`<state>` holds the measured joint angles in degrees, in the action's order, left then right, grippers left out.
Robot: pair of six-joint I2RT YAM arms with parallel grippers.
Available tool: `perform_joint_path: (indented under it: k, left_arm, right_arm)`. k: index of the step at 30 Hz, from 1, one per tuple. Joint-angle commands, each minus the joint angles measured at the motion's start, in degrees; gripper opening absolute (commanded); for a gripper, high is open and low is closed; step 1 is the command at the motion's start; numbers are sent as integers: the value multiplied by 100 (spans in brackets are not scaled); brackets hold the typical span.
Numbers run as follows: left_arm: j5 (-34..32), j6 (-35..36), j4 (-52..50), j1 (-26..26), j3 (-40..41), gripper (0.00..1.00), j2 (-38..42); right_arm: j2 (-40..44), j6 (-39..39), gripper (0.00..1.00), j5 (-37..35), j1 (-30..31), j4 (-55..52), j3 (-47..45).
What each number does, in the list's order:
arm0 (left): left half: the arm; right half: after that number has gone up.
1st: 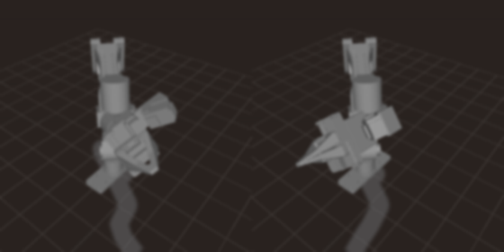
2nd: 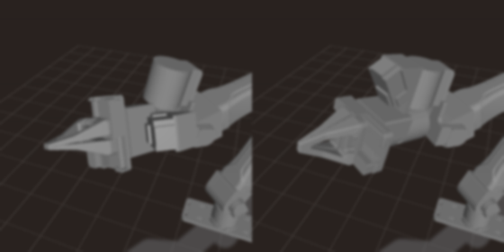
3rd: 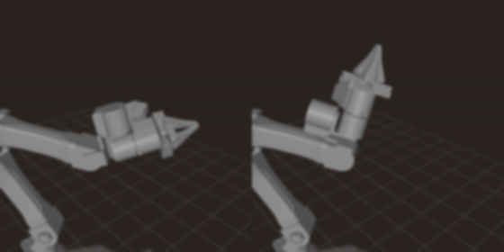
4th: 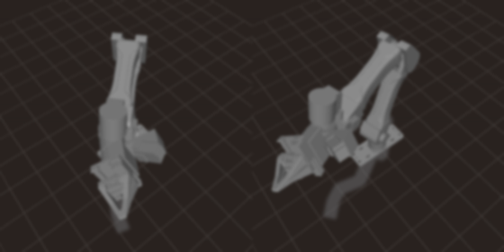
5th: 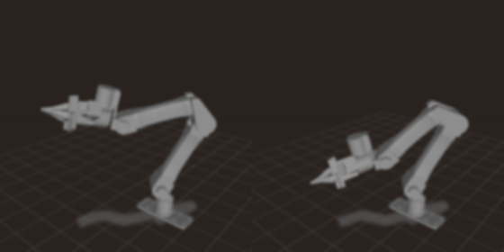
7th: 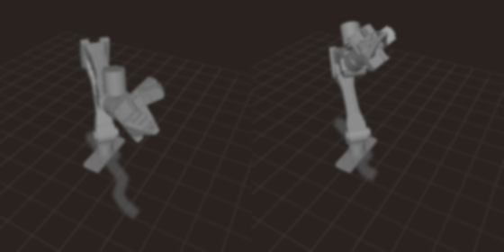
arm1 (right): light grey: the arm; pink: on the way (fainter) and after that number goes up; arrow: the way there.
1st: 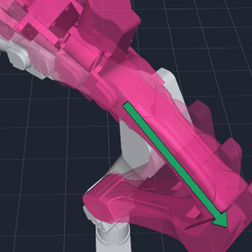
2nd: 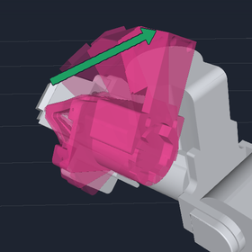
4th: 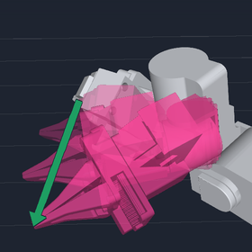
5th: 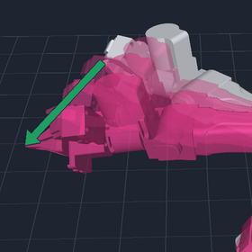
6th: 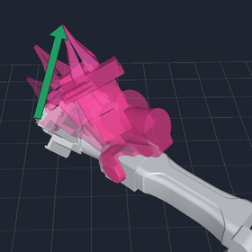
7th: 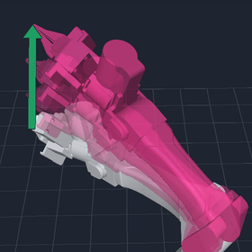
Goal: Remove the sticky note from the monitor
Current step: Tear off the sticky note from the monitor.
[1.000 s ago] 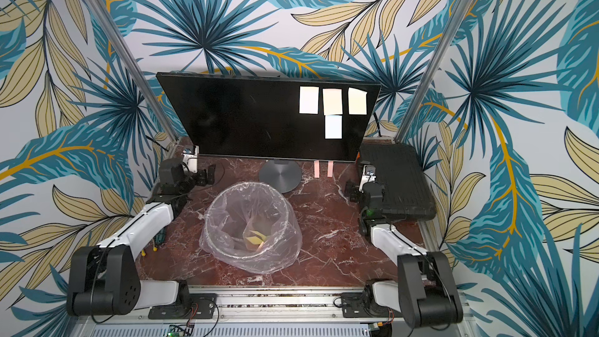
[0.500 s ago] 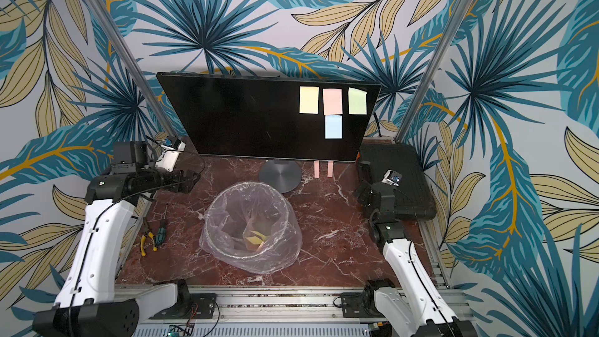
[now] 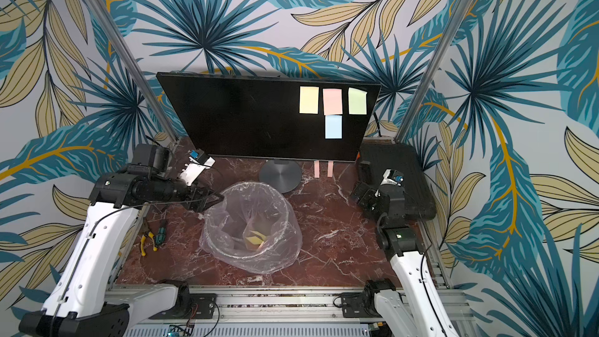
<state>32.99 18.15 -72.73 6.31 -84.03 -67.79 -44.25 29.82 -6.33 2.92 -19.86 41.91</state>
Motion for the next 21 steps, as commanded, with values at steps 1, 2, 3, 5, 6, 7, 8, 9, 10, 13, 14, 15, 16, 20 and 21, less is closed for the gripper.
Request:
perform_joint_path:
  k: [1,2,3,5,6,7,8,9,10,13,14,15,16,20,21]
  left_arm:
    - [-216,-180,392,212,154,78,-135]
    - [-300,-199,425,303,185,77,-197]
    - [-383,-218,449,396,209,76,-238]
    - [-486,-245,492,547,250,75,-300]
    - [-499,-242,496,579,269,75,-312]
    - [-519,-232,509,596,279,74,-314]
    - [-548,-225,509,607,293,73,-314]
    - [-563,-215,506,608,303,71,-314]
    - [-565,-209,513,611,314,69,-318]
    - [-557,-176,482,642,334,64,-358]
    - [-550,-174,487,651,335,63,-378]
    - [-551,-173,487,652,328,62,-398]
    - [-546,-175,479,666,318,61,-408]
    - [-517,-180,461,669,287,61,-446]
    - [-517,-171,459,674,290,61,-448]
  right_arm:
    - [127,4,99,88,-19,-241,61]
    - [147,-1,99,119,-19,-259,93]
    - [150,-4,99,153,-19,-315,148]
    - [138,8,99,235,-17,-399,284]
    - [136,19,99,303,-19,-438,364]
    - [140,38,99,394,-19,-468,456]
    - [144,62,98,510,-15,-489,551]
    - [154,121,98,632,-19,-485,642]
    - [156,193,98,749,-13,-450,730]
    - [133,501,97,1212,-19,-283,1037]
    - [86,631,96,1337,-19,-229,1152]
    - [23,776,96,1454,-15,-186,1282]
    - [-47,925,96,1560,-17,-124,1420]
    - [-447,1584,96,1853,-19,170,2041]
    - [-543,1728,95,1922,-19,284,2160]
